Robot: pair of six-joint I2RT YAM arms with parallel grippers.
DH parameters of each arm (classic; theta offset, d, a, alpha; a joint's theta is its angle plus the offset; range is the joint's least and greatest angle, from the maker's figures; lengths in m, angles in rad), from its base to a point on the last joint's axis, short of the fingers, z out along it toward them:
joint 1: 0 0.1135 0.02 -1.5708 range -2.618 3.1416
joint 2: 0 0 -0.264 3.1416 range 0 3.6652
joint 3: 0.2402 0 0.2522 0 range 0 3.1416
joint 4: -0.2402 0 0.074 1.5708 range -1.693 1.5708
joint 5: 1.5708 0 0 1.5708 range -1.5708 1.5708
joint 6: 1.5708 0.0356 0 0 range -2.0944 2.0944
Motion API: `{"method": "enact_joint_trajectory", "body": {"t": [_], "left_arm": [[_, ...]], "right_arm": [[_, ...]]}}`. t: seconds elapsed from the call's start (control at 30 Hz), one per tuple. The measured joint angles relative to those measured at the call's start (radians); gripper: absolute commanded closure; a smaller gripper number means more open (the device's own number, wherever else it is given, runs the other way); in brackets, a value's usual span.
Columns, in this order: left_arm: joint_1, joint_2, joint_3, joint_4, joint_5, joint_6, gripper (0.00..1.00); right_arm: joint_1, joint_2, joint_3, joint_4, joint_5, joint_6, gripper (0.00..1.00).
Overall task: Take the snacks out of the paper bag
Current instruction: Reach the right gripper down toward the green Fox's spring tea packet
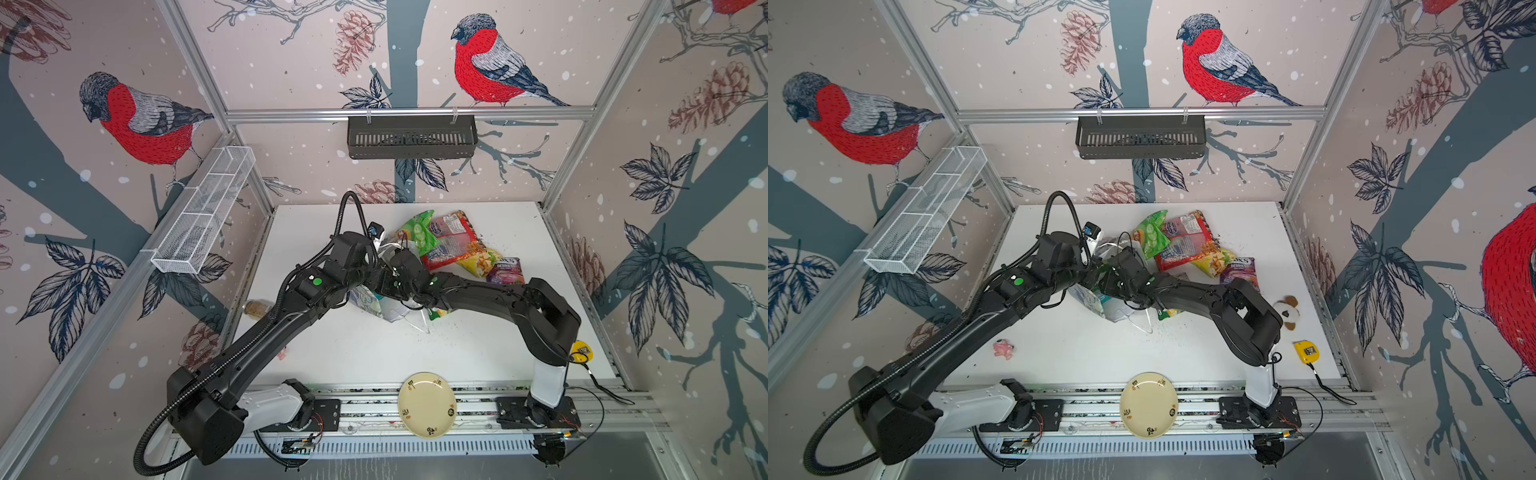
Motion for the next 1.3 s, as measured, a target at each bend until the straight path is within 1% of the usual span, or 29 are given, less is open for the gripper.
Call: {"method": "enact_joint_trajectory", "body": {"t": [0.57,0.97,1.1,1.23,1.3], "left_arm": [[-0.006,-0.021,-0.022,0.000,0.000,-0.003,1.00],[-0.010,-0.010,-0.022,-0.002,-0.005,-0.010,1.00],[-0.010,-0.001,-0.020,-0.003,-0.012,-0.010,1.00],[-0.010,0.011,-0.010,-0.003,-0.032,-0.010,1.00],[-0.010,0.014,-0.006,-0.004,-0.039,-0.011,1.00]], "right_arm": [[-0.011,0.074,0.051,-0.020,-0.017,-0.005,0.51],[-0.022,0.168,0.149,-0.050,-0.027,-0.050,0.51],[-0.023,0.201,0.187,-0.064,-0.026,-0.063,0.56],[-0.026,0.226,0.222,-0.080,-0.024,-0.082,0.69],[-0.027,0.228,0.227,-0.081,-0.024,-0.087,0.73]]}}
